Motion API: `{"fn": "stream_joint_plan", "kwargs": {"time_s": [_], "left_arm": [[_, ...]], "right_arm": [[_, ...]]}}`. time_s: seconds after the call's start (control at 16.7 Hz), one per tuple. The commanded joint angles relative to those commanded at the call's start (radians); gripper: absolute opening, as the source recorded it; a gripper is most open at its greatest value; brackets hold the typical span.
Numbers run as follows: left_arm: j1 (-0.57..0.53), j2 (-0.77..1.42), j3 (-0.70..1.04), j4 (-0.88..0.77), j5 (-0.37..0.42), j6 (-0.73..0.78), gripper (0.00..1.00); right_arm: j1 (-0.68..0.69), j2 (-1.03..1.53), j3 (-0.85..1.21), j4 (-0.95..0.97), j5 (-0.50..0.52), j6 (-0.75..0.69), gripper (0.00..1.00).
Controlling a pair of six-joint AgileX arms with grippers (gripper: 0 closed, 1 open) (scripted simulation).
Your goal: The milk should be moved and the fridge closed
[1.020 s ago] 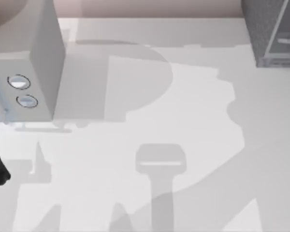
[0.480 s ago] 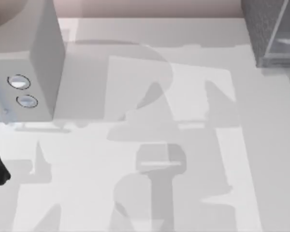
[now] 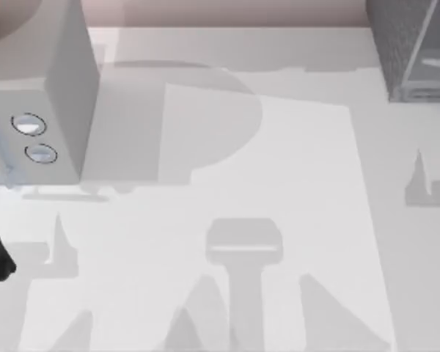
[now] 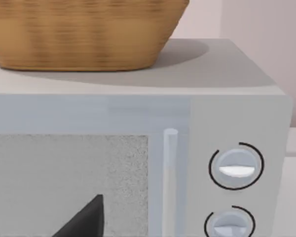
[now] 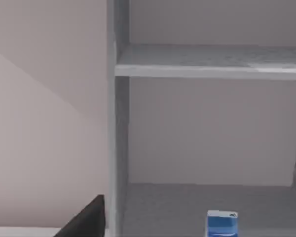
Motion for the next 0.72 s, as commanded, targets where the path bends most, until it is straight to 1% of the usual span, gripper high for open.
{"fn": "stream_joint_plan", "kwargs": {"time_s": [0.18, 0.36, 0.54, 0.72], "left_arm": [[0.000, 0.000, 0.000, 0.000, 0.000, 0.000, 1.00], [0.000, 0.000, 0.000, 0.000, 0.000, 0.000, 1.00], [0.000, 0.000, 0.000, 0.000, 0.000, 0.000, 1.00], [0.000, 0.000, 0.000, 0.000, 0.000, 0.000, 1.00]], "right_arm": [[0.025, -0.281, -0.165, -0.134, 0.026, 0.001, 1.00], [0.046, -0.483, -0.296, -0.241, 0.045, 0.004, 1.00], [0.059, -0.589, -0.373, -0.305, 0.056, 0.005, 1.00], [0.062, -0.607, -0.387, -0.316, 0.057, 0.006, 1.00]]}}
